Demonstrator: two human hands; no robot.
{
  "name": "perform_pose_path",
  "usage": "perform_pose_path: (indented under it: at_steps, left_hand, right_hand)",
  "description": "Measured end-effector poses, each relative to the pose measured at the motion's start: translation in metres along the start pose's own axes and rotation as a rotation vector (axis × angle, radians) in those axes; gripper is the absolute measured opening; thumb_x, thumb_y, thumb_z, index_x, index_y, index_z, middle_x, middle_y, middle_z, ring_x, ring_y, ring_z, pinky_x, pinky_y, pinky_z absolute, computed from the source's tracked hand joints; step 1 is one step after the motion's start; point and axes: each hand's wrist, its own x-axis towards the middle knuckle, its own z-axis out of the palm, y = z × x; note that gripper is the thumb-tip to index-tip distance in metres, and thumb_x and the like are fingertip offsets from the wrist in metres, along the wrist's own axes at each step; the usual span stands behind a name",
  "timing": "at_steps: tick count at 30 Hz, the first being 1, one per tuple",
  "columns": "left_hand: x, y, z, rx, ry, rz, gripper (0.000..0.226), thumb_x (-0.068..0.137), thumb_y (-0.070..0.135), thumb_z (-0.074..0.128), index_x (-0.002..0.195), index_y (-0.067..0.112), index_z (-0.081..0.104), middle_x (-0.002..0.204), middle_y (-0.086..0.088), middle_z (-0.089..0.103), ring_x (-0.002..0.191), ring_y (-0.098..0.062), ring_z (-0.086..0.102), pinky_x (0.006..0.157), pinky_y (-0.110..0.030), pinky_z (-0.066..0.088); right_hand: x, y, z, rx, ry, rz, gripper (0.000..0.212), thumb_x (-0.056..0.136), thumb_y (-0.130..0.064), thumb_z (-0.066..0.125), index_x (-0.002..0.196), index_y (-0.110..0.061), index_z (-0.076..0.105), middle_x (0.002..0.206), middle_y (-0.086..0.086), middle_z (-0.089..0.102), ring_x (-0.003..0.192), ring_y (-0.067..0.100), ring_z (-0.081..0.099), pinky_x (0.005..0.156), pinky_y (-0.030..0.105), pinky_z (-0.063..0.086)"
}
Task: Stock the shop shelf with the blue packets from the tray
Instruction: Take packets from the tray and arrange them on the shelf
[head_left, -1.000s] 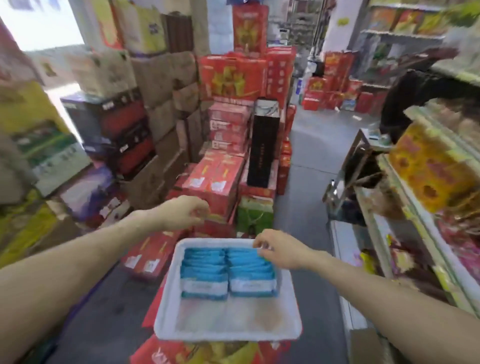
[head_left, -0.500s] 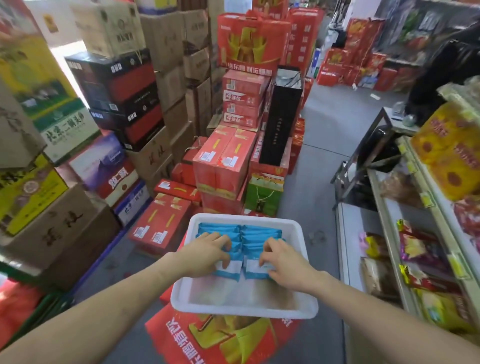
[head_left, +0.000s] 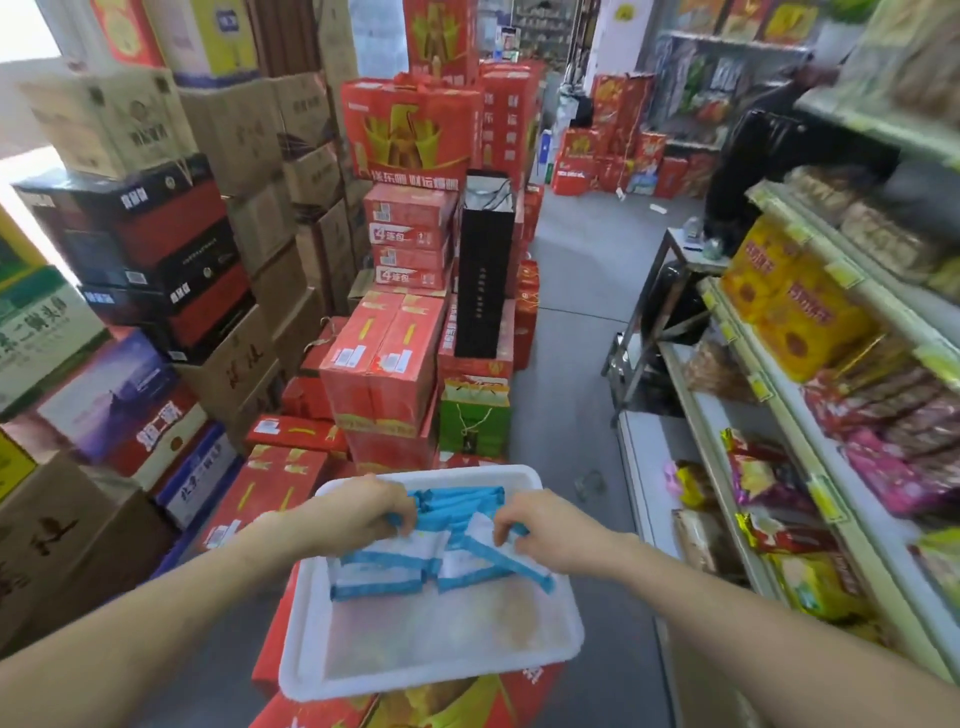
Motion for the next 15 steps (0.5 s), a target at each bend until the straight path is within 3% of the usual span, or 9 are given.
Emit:
perform_pose_path:
  at_steps: [4,7,10,12,15]
  left_hand:
    - [0.05,0.041,-0.101,-0.087,0.121,0.108,0.022,0.09,0.02,0.072,0.096,0.041,0.068,0.101,0.022,0.065,0.096,0.002,0.061,0.089,-0.028,0.053]
    - [0.105,0.102,-0.174,-0.127,0.197,0.238,0.032,0.089,0.013,0.074,0.097,0.044,0.072,0.103,0.02,0.065,0.1,0.002,0.062,0.089,-0.019,0.05]
    - [0.163,0.194,-0.234,-0.132,0.241,0.45,0.033,0.088,0.008,0.076,0.101,0.038,0.075,0.102,0.02,0.067,0.098,0.003,0.063,0.085,-0.012,0.045]
    - [0.196,0.268,-0.262,-0.132,0.247,0.6,0.031,0.091,0.008,0.074,0.103,0.036,0.075,0.103,0.023,0.066,0.098,0.004,0.061,0.083,-0.009,0.042]
    - [0.233,0.385,-0.287,-0.168,0.216,0.819,0.033,0.094,0.006,0.071,0.102,0.038,0.073,0.109,0.021,0.064,0.102,0.001,0.06,0.085,-0.015,0.047]
  right_hand:
    - [-0.049,0.021,-0.099,0.041,0.16,0.038,0.036,0.077,0.003,0.061,0.091,-0.025,0.078,0.09,-0.019,0.059,0.092,0.002,0.057,0.087,0.021,0.046]
    - [-0.123,0.039,-0.182,-0.027,0.266,0.089,0.027,0.083,0.001,0.063,0.094,-0.022,0.073,0.098,-0.01,0.062,0.097,0.007,0.058,0.087,0.018,0.042]
    - [-0.221,0.06,-0.245,-0.127,0.353,0.169,0.023,0.093,-0.002,0.06,0.1,-0.022,0.066,0.107,-0.008,0.059,0.099,-0.001,0.052,0.084,0.006,0.033]
    - [-0.292,0.072,-0.273,-0.156,0.405,0.243,0.026,0.095,-0.002,0.059,0.103,-0.026,0.062,0.108,-0.014,0.054,0.101,-0.007,0.05,0.085,0.009,0.033]
    - [-0.4,0.076,-0.3,-0.211,0.507,0.361,0.019,0.098,-0.006,0.062,0.105,-0.023,0.065,0.107,-0.011,0.057,0.102,0.003,0.056,0.091,0.021,0.043]
